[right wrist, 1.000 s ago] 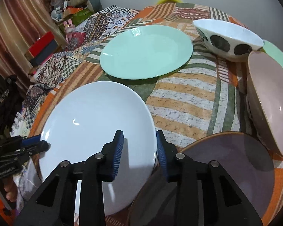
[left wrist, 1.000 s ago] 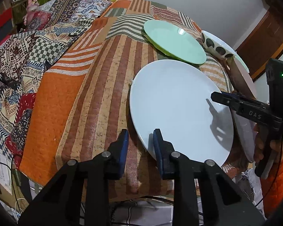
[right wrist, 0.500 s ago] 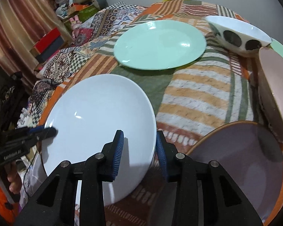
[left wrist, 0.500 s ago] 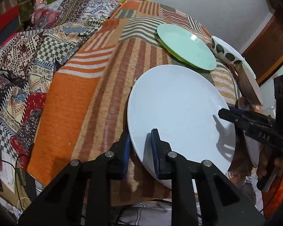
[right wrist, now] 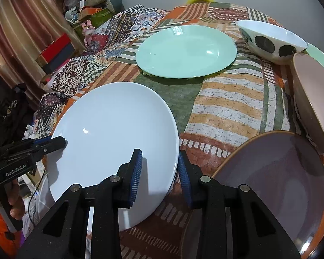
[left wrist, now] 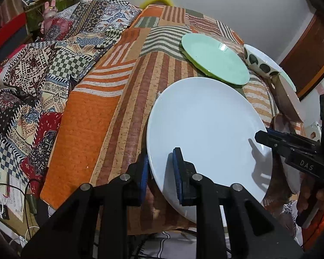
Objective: Organize plates and bowls
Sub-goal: 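Carry the white plate with both grippers onto the purple plate and open them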
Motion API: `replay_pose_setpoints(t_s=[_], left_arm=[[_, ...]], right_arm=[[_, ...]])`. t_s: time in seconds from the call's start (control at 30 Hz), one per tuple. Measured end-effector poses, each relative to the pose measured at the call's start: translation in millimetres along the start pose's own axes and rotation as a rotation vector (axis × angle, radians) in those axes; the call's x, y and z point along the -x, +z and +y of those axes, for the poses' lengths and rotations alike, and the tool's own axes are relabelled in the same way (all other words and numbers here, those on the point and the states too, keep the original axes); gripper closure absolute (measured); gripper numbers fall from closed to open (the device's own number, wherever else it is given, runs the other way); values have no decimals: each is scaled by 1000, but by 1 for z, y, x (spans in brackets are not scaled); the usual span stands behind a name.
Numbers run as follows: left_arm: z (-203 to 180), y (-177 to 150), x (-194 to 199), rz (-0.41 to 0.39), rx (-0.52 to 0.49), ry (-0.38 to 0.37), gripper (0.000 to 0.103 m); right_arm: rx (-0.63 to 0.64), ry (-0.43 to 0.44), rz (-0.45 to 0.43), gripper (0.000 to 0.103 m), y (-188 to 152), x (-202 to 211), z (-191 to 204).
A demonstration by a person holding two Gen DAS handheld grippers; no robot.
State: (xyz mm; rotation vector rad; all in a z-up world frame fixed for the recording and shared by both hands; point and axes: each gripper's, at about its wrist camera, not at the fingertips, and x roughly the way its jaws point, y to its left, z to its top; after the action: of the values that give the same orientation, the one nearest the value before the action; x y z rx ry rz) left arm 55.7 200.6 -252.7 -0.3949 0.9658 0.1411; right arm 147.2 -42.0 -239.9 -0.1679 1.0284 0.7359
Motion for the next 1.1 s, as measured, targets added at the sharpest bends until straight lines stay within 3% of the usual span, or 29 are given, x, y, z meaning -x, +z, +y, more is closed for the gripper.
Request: replay_pose_setpoints(t_s=[0.6,1.1], left_arm=[[-49,8,41,-84,-76,-38,82],[-111,6,33,-52,-170,-108,82]], right_arm=[[-55,-12,-124,72,-8,53,-16],[-156,-66,-158,72,-39,88,-59]])
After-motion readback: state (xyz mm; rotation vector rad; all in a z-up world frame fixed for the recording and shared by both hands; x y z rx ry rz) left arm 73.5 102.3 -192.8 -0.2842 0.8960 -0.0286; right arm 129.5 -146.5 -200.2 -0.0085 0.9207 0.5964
